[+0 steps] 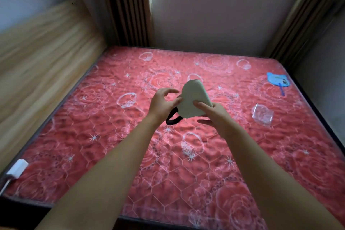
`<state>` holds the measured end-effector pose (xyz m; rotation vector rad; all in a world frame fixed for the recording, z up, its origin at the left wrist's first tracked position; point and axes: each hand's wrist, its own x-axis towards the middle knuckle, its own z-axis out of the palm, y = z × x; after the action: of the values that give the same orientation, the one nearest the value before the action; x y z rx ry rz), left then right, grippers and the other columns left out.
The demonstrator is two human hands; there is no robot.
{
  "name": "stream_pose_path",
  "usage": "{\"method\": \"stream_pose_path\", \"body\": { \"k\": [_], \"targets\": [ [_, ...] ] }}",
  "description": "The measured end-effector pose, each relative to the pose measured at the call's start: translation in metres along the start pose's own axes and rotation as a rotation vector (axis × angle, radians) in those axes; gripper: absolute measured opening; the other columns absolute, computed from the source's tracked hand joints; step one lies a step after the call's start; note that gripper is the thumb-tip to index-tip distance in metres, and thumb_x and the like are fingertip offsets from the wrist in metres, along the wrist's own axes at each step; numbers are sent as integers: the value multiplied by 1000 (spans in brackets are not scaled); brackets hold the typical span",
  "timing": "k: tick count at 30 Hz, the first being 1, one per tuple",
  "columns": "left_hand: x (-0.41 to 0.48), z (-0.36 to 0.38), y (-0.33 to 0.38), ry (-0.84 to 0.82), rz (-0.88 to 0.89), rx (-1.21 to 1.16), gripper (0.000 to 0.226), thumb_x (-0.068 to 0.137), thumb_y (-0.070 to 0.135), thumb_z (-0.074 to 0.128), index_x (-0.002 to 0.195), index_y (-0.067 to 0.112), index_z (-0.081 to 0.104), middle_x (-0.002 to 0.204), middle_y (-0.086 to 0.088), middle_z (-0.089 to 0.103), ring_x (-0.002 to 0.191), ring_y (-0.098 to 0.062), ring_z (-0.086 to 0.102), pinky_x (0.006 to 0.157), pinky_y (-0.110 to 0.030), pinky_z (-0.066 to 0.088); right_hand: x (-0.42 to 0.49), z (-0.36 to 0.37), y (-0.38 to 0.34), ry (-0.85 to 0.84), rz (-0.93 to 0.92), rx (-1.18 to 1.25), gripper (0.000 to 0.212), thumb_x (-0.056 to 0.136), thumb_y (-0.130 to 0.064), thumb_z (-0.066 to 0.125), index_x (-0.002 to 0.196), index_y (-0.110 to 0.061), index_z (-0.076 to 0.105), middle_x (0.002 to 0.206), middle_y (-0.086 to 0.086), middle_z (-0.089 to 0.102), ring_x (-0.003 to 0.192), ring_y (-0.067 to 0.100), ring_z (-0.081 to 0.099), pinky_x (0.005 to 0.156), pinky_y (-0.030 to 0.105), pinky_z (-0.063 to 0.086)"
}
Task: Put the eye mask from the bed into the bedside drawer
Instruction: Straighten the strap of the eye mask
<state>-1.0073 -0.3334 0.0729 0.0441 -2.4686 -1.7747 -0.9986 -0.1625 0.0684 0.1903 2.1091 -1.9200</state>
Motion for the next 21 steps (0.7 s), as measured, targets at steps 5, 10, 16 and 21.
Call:
{"method": "stream_pose_path", "body": {
  "k": [5,10,16,21],
  "targets": [
    [-2,-7,-8,-5,-179,-134,28,92,23,46,116,12,53,125,-12,54,110,-20,49,87,-31,35,2,-5,0,18,-11,177,9,84,-21,62,87,-13,60,90,5,62,84,15,62,75,25,55],
    [-4,-13,-17,-218,-311,-95,37,88,15,39,125,16,45,125,-10,52,121,-27,43,97,-43,31,5,-10,2,35,-2,275,10,84,-22,62,91,-16,59,93,5,63,91,19,62,81,30,53],
    [-8,-14,-23,-368,-351,-49,23,85,12,55,106,21,55,107,-7,60,104,-23,51,98,-47,31,6,-11,2,28,30,364,12,85,-23,61,91,-13,60,89,4,66,83,15,65,79,30,53],
    [-6,-14,-25,-257,-318,-175,18,87,18,57,103,11,58,94,-7,68,77,-16,66,77,-36,47,7,-15,1,58,40,449,17,84,-23,61,96,-10,59,94,6,65,89,17,63,81,30,52]
  ]
}}
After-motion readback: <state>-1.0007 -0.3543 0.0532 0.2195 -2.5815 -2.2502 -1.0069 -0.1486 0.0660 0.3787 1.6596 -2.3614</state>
